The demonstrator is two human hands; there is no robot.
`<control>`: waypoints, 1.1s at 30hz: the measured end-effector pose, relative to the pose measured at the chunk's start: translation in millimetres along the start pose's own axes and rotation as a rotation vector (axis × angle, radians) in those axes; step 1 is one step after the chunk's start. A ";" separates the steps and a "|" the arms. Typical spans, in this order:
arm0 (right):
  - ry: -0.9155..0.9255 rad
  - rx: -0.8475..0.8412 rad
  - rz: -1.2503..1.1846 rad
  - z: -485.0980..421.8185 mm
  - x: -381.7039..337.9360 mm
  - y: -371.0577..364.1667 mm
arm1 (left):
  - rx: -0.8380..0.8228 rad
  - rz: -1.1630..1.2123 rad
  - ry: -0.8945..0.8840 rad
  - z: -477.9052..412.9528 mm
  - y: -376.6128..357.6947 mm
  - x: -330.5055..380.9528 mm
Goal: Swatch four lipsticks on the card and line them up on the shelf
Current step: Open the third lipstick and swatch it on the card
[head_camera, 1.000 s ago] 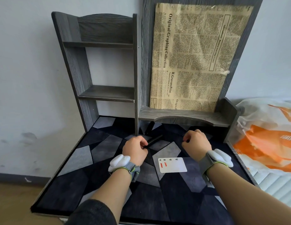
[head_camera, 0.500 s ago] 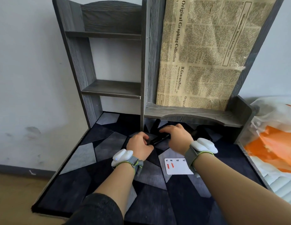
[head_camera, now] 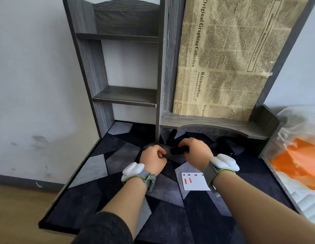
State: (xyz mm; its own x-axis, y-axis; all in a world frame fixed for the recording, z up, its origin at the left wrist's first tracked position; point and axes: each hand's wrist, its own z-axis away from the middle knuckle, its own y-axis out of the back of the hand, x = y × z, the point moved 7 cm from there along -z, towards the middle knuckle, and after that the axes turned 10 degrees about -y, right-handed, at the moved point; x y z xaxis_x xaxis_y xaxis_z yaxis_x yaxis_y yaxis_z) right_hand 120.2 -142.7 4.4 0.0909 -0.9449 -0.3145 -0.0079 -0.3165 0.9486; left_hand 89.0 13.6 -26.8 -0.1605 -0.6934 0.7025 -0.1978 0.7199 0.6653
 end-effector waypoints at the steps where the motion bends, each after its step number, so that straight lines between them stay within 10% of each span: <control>1: -0.010 0.024 -0.028 2.0 1.9 4.1 | -0.005 -0.007 -0.007 1.0 -0.2 1.0; 33: 0.014 -0.047 -0.252 51.4 11.0 54.0 | -0.016 0.127 -0.173 30.7 5.1 59.5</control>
State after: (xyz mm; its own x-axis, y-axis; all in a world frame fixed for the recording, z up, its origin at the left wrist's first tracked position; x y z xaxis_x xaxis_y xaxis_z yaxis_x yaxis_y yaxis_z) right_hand 69.6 -174.5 50.3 0.0983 -0.8355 -0.5406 0.0629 -0.5369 0.8413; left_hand 48.7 -25.0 10.6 -0.3474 -0.5909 0.7281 -0.1505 0.8015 0.5787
